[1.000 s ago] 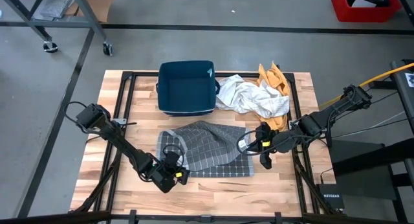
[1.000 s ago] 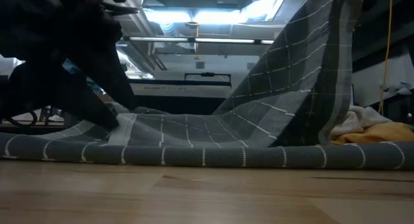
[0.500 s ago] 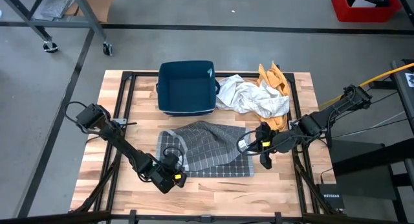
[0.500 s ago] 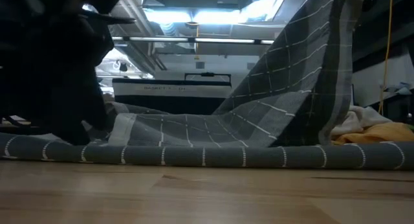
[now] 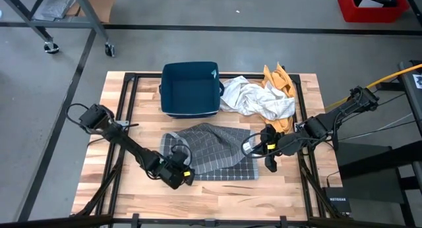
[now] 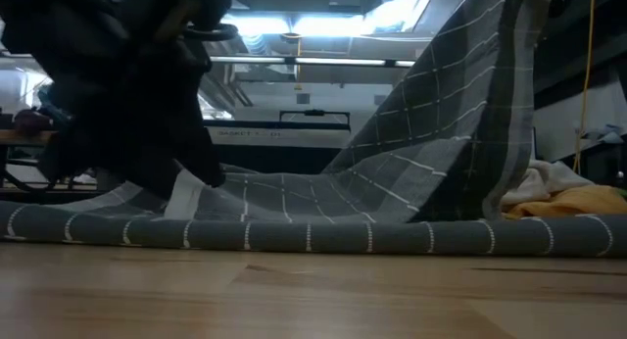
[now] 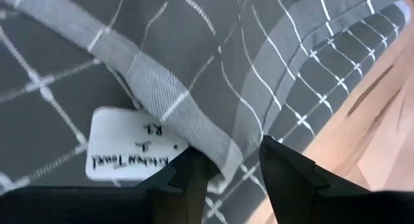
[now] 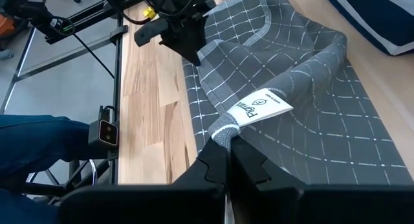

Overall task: Fold towel
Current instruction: Fold the gray patterned towel

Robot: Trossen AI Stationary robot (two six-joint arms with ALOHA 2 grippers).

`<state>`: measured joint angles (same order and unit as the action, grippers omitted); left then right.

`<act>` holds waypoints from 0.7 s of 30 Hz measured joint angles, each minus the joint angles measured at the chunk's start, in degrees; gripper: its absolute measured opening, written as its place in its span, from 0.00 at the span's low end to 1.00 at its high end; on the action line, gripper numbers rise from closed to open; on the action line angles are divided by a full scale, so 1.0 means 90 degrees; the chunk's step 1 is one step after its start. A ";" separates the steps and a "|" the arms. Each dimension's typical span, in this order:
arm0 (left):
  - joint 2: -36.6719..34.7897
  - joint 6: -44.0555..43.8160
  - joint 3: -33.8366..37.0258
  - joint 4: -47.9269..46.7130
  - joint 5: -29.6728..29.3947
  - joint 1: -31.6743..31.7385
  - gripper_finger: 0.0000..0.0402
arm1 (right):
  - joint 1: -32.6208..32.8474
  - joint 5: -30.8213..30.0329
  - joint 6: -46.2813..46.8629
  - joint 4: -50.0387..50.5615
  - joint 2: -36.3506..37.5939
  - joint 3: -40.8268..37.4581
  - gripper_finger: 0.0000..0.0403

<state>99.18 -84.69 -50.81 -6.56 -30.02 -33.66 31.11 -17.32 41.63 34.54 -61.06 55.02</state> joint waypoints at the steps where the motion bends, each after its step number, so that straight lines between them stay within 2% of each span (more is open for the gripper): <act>1: 0.0000 0.0087 0.0000 0.0002 0.0055 0.0023 0.30 | 0.0000 0.0000 0.0000 0.0000 0.0000 0.0000 0.00; 8: 0.0000 0.0095 0.0000 -0.0012 0.0170 -0.0057 0.03 | 0.0000 0.0002 0.0002 0.0039 0.0000 0.0000 0.00; 16: -0.0319 0.0085 0.0000 -0.0156 0.0167 -0.0192 0.01 | 0.0005 0.0169 0.0204 0.0170 0.0000 0.0000 0.00; 21: -0.0911 0.0130 -0.0002 -0.0926 0.0174 -0.0267 0.00 | 0.0005 0.0337 0.0639 0.0345 0.0000 0.0000 0.00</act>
<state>90.98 -83.52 -50.83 -14.89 -28.45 -36.06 31.16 -14.28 47.38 37.65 -61.06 55.02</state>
